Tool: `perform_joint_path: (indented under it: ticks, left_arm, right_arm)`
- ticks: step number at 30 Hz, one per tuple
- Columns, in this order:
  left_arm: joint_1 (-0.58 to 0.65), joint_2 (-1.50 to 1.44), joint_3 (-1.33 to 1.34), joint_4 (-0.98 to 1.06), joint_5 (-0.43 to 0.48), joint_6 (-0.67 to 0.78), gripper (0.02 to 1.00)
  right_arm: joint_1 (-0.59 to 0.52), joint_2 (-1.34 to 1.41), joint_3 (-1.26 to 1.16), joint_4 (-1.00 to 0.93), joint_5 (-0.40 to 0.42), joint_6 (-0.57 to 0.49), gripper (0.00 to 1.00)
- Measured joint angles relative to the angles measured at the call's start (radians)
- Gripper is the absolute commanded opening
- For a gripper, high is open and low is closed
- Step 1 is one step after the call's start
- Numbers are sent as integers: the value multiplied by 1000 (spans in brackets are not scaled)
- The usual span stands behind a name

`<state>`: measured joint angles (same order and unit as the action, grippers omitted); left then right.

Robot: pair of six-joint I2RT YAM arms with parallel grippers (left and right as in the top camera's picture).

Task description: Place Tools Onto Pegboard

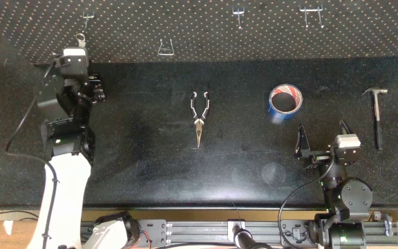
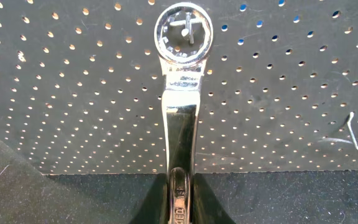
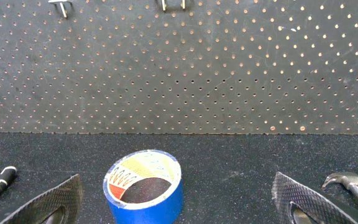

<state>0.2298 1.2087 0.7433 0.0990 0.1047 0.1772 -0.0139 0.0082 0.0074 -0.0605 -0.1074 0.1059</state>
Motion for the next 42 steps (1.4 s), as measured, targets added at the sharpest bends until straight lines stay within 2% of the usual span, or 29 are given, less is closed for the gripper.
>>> perform_joint_path:
  ticks: [42]
  left_arm:
    - [0,158,58,89,1,0,29]
  right_arm:
    - [0,0,0,0,0,0,1000]
